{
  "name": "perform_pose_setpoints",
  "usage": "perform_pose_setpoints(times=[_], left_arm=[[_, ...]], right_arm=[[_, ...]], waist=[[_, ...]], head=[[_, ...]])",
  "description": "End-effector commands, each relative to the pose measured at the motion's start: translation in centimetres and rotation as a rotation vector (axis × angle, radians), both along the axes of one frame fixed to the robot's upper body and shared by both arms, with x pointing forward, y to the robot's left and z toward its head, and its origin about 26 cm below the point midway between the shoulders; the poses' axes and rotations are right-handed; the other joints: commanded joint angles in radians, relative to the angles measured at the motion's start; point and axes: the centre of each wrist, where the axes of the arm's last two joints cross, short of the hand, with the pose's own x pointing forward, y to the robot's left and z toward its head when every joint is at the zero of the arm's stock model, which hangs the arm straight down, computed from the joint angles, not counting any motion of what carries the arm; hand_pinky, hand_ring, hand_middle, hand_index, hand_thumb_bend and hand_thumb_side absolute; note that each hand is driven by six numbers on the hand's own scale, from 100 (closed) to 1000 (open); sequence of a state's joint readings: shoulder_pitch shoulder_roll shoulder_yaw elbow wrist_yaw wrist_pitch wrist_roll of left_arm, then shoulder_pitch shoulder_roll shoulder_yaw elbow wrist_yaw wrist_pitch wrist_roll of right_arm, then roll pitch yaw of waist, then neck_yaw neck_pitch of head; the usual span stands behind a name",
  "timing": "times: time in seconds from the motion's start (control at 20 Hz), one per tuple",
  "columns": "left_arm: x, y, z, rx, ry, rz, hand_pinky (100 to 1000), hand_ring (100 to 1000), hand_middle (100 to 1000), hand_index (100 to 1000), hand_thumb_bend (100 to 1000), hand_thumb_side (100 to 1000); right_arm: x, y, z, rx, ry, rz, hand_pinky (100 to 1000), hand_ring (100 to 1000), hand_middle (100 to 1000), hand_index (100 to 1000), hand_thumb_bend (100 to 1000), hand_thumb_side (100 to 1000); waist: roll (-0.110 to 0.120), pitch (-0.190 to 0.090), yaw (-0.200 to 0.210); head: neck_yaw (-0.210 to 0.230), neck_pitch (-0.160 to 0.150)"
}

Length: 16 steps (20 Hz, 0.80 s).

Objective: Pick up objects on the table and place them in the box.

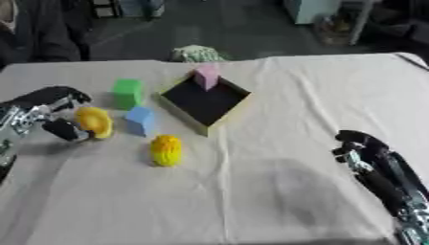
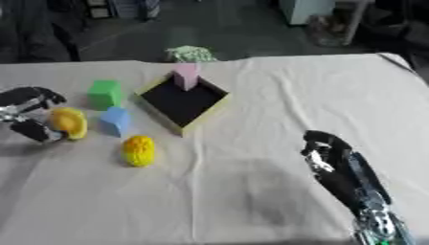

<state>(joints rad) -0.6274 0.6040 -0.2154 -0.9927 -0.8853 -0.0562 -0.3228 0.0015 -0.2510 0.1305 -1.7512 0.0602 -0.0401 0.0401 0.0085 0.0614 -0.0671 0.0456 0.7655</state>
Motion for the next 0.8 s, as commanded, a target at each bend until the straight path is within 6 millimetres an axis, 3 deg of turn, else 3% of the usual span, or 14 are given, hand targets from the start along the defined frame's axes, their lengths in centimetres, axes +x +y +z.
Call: perform_pose_setpoints(times=[0.05,0.25,0.35,0.5,0.55,0.6,0.8], left_arm=[[0.5,0.1,0.7,0.015,-0.046,-0.006,798,762,796,896,467,318],[0.6,-0.3,0.1,0.010,0.000,-0.034,763,708,739,842,388,264],[0.6,-0.5,0.0,0.008,0.007,-0.048,682,594,611,754,282,205],[0.6,-0.8,1.2,0.001,-0.045,-0.068,595,503,506,672,226,181],[0.6,-0.8,1.8,-0.001,-0.065,-0.075,582,492,497,661,100,495],[0.6,-0.9,2.9,0.000,-0.094,-0.085,578,488,488,657,225,187],[0.4,-1.4,8.6,0.003,-0.225,-0.128,582,484,480,654,248,207]], right_arm=[[0.1,-0.1,0.5,-0.002,-0.018,0.010,686,692,760,811,100,537],[0.1,0.0,0.5,-0.002,-0.018,0.011,686,691,760,810,100,538],[0.1,0.0,0.5,-0.002,-0.018,0.011,685,691,760,810,100,537],[0.1,-0.1,0.6,-0.003,-0.019,0.010,686,691,760,810,100,536],[0.1,-0.1,0.6,-0.004,-0.019,0.010,685,691,760,810,100,540],[0.1,-0.1,0.6,-0.005,-0.019,0.009,685,691,760,810,100,536],[0.1,-0.1,0.5,-0.008,-0.019,0.009,685,691,760,810,100,535]], waist=[[0.000,-0.007,0.000],[0.000,-0.007,-0.002],[0.001,-0.007,-0.003],[0.003,-0.007,-0.004],[0.003,-0.007,-0.004],[0.005,-0.008,-0.003],[0.008,-0.009,-0.004]], head=[[0.004,0.005],[0.004,0.005],[0.004,0.005],[0.002,0.005],[0.001,0.005],[0.000,0.005],[-0.003,0.005]])
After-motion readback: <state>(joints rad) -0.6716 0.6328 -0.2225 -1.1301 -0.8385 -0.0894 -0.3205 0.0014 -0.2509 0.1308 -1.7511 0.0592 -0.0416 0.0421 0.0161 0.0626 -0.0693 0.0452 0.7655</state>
